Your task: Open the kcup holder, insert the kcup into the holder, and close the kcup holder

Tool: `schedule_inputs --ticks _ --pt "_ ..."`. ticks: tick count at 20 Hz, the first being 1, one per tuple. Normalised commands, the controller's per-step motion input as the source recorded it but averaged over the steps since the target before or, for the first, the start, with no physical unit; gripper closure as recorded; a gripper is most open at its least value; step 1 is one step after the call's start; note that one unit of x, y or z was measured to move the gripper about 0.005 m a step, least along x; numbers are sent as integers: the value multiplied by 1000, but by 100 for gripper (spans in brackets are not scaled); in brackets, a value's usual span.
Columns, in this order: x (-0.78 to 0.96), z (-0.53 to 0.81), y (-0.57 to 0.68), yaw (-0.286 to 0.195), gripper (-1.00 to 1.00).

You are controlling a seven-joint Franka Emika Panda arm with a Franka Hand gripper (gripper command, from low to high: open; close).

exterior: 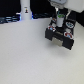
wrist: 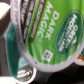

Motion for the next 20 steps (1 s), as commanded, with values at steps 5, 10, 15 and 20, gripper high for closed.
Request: schedule_inputs --ticks 5,10,15,20 --pt "44 -139 54 3 100" --pt "190 310 354 0 100" --pt "247 354 351 0 100" --pt "146 -32 -2 -12 100"
